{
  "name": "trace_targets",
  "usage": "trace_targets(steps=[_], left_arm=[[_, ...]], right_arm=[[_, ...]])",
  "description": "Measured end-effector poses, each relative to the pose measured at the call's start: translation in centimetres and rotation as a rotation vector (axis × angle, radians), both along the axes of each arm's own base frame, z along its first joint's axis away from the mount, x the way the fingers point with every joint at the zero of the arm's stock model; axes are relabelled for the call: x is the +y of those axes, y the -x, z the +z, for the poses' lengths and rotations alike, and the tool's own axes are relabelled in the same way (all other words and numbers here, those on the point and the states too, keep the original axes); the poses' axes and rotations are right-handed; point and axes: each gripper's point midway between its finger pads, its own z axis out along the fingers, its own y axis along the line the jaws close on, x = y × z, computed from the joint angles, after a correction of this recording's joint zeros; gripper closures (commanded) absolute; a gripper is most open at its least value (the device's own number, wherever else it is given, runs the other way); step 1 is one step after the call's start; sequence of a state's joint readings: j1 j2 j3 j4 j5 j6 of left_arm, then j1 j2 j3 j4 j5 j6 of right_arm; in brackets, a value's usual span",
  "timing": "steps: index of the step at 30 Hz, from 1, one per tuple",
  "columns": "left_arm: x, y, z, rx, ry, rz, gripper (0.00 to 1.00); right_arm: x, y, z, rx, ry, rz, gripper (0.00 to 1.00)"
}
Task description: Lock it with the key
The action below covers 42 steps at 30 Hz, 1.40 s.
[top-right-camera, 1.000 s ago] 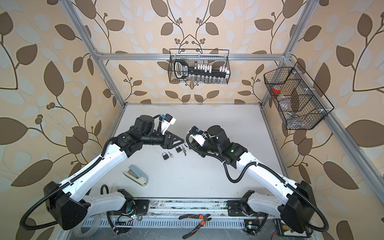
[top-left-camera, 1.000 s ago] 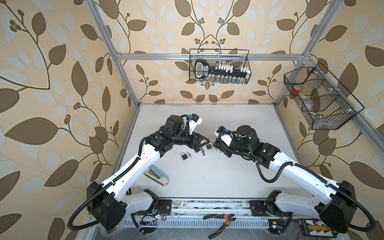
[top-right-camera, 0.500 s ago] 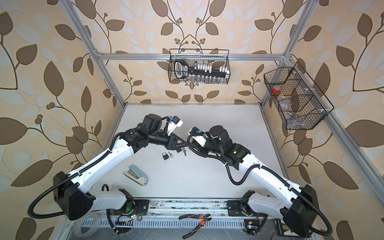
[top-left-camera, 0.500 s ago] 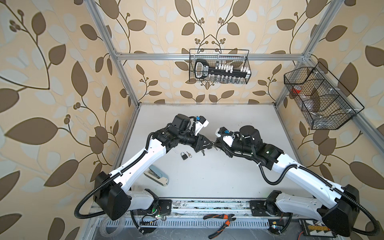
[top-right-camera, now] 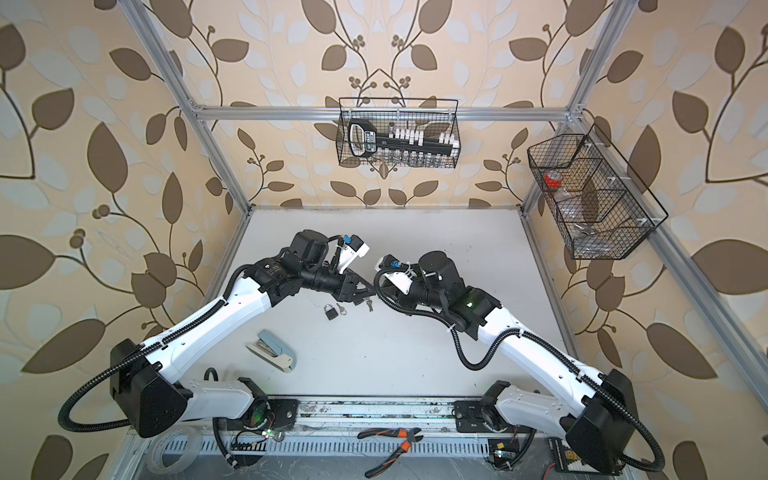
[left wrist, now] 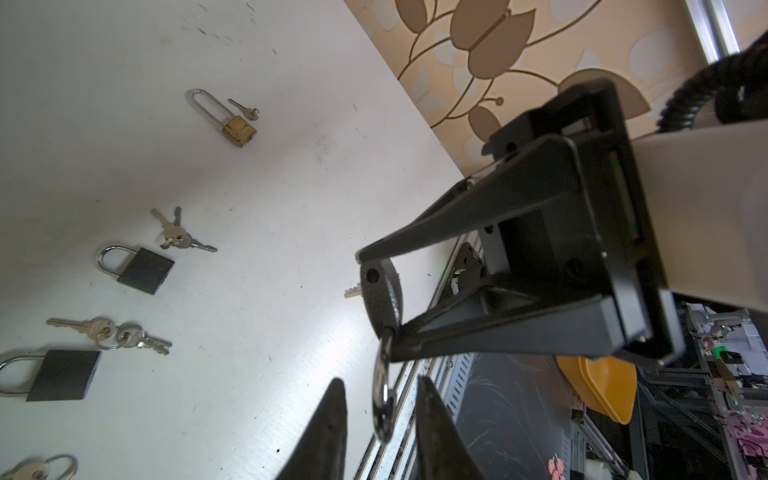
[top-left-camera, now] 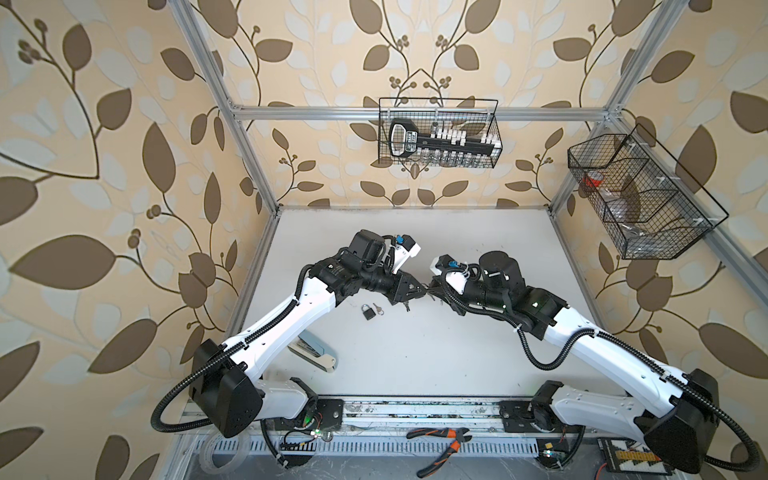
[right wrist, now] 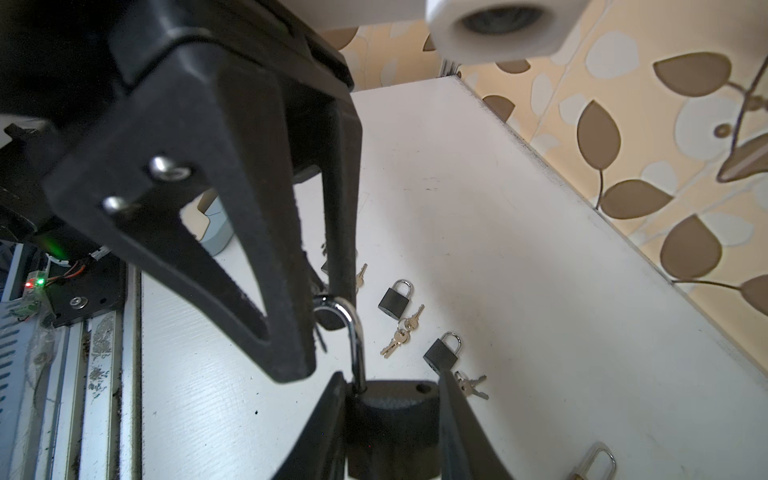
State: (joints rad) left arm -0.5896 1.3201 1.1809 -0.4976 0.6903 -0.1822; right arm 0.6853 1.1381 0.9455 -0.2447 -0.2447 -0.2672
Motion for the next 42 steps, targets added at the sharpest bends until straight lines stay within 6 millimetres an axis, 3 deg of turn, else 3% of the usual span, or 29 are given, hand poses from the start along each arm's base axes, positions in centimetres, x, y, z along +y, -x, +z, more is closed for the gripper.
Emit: trace_targets(steps=[21, 31, 36, 42], left_arm=[[0.05, -0.33, 0.01, -0.006, -0.004, 0.017, 0.86], [0.02, -0.28, 0.04, -0.003, -0.001, 0.015, 0.83], [-0.05, -0.26, 0.17, -0.006, 0.004, 0.011, 0.86], [-0.16, -0.15, 0.43, -0.007, 0.013, 0.002, 0.98]], right_arm=[[0.7, 0.61, -0.6, 0.013, 0.013, 0.033, 1.0], [0.56, 0.56, -0.42, 0.006, 0.011, 0.025, 1.0], [0.42, 0.53, -0.15, -0.002, 0.009, 0.018, 1.0], [0.41, 0.44, -0.09, -0.006, 0.007, 0.015, 1.0]])
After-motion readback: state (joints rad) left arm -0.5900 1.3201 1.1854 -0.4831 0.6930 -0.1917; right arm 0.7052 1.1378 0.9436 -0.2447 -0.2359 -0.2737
